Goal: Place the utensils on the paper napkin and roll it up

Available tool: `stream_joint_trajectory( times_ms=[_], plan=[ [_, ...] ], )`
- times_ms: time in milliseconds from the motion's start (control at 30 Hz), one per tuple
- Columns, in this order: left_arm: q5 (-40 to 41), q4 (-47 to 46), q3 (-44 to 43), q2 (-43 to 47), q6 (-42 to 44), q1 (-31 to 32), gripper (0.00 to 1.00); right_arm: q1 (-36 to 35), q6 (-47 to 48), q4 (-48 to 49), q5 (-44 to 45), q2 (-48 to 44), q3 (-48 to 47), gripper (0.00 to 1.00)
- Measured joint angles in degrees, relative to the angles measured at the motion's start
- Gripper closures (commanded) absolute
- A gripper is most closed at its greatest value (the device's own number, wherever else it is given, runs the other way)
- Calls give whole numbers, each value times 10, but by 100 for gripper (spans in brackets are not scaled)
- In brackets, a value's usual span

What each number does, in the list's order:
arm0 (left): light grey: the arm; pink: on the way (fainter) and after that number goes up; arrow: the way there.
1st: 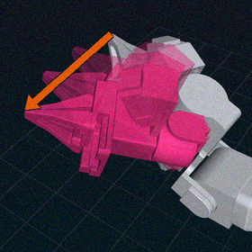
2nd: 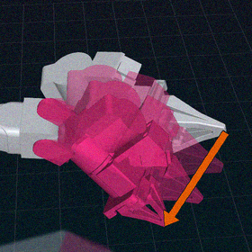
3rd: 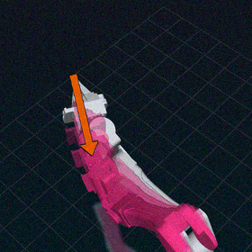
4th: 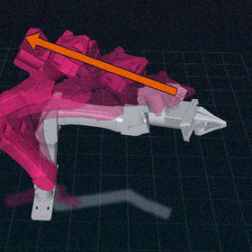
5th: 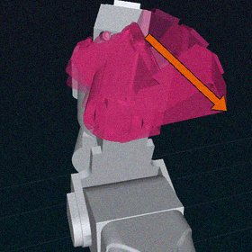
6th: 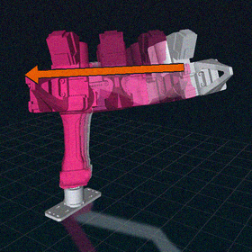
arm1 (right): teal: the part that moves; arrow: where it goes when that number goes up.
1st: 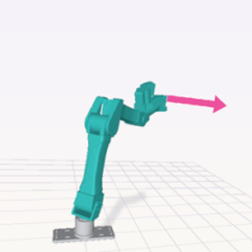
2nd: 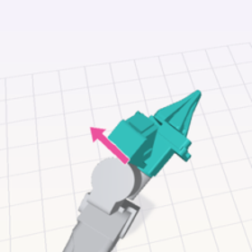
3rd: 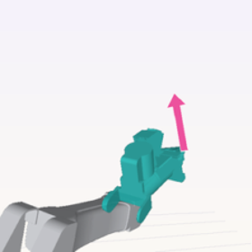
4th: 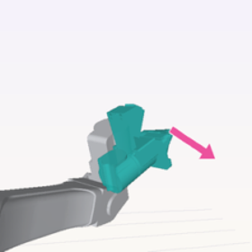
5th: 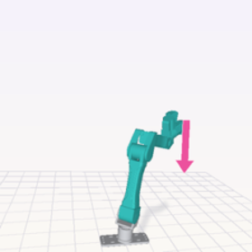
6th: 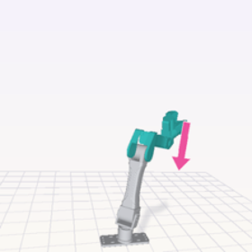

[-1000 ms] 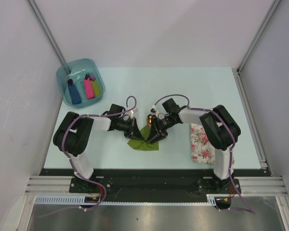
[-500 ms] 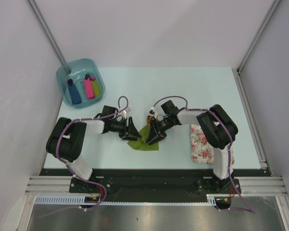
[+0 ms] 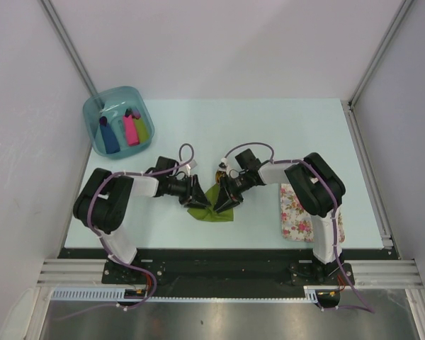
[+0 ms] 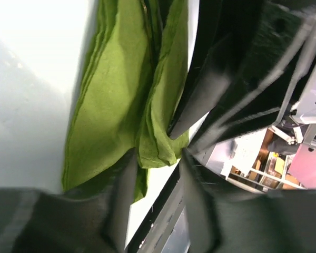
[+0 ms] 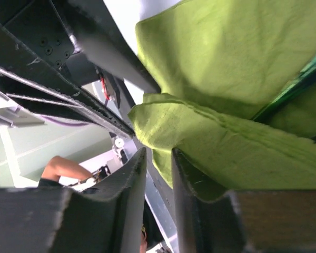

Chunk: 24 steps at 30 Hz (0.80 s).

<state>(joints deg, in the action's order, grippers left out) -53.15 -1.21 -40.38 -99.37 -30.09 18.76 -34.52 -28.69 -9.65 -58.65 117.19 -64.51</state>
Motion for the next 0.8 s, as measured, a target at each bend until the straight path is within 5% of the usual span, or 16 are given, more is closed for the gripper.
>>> stream_joint_trajectory(
  times_ms=[167, 500, 800],
  plan=[
    [1, -45, 13, 12, -21, 0, 82, -1, -3, 6, 25, 5, 0, 93],
    [3, -107, 32, 64, -54, 9, 87, -9, -7, 5, 53, 14, 0, 92],
    [30, -29, 17, 26, -2, 49, 94, -10, -8, 5, 64, 14, 0, 91]
  ],
)
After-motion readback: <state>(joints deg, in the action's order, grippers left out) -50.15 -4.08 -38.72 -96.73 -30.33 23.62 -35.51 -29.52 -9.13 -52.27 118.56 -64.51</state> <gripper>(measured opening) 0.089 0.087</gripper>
